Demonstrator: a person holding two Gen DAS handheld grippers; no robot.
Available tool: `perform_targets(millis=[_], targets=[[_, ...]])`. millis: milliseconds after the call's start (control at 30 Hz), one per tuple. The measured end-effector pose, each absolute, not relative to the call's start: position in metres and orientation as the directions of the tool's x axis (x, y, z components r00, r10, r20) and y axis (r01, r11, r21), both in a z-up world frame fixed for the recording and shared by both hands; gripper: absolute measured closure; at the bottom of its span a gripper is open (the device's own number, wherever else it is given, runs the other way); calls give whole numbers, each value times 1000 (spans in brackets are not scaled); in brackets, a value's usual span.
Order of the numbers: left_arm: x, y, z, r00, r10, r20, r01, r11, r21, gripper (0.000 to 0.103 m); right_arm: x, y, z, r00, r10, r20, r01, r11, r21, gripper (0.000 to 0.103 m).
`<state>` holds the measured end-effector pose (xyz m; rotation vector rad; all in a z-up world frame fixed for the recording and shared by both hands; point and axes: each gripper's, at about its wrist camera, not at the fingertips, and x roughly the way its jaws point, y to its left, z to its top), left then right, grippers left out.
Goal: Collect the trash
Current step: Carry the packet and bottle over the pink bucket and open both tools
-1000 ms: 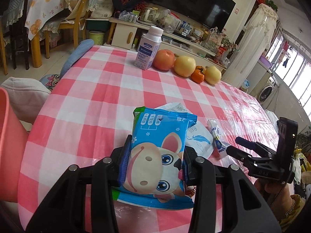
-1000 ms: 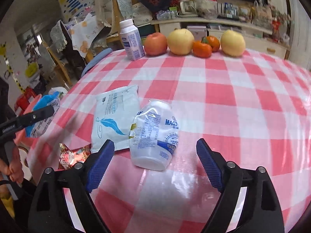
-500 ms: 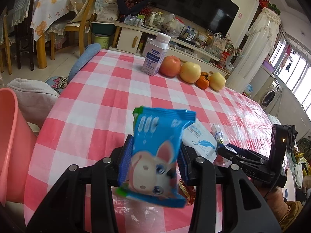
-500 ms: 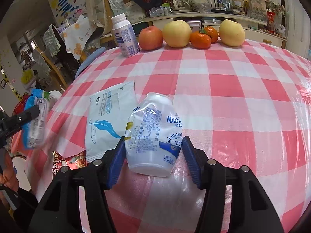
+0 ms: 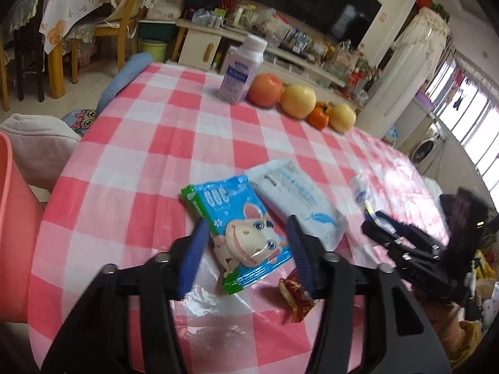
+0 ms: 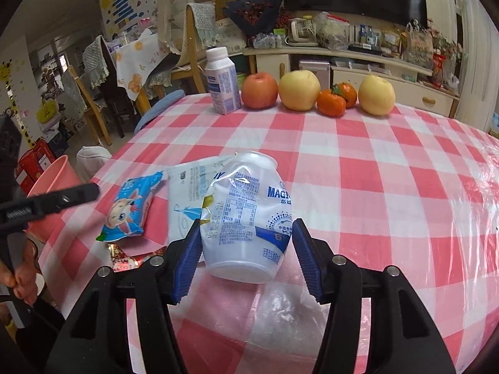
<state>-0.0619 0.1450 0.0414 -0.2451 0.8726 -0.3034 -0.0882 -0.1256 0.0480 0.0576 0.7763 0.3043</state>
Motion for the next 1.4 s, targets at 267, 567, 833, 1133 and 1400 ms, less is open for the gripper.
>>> perform_targets(millis=[267,567,833,1133,1400], targets=[[-42,119,19,560,-264,-785,123,964,-236,39,-98,-100,55,675,303,-673,-320,942,103,45],[-33,120,11,550,-236,-801,100,971,-217,57,-101,-83,56,663,317,-679,-357,930,85,45],[-36,138,16,553,-281,-784,62,953,-297,67,-108,-63,70,662,355,-660,-398,913,92,45],[-52,191,52,664,-268,-698,-22,926,-377,68,-114,-25,94,656,411,-634,-469,879,84,45],[-87,292,89,786,-81,-613,-221,890,-399,68,-120,55,121,595,531,-603,-612,786,89,45]])
